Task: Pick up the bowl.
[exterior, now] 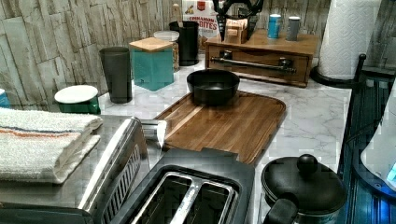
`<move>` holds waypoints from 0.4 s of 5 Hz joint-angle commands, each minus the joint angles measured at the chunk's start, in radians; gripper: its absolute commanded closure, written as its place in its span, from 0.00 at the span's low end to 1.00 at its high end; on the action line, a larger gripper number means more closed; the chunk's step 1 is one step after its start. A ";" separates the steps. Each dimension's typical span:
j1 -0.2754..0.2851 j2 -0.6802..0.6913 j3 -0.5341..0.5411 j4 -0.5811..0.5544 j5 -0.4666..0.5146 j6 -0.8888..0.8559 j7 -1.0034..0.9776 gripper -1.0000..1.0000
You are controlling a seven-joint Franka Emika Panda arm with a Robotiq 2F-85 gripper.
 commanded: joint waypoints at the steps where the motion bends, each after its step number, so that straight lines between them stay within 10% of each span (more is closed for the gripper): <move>1: -0.012 -0.038 0.016 -0.159 0.031 0.077 0.053 0.00; 2: -0.012 -0.062 0.017 -0.240 0.050 0.180 0.080 0.00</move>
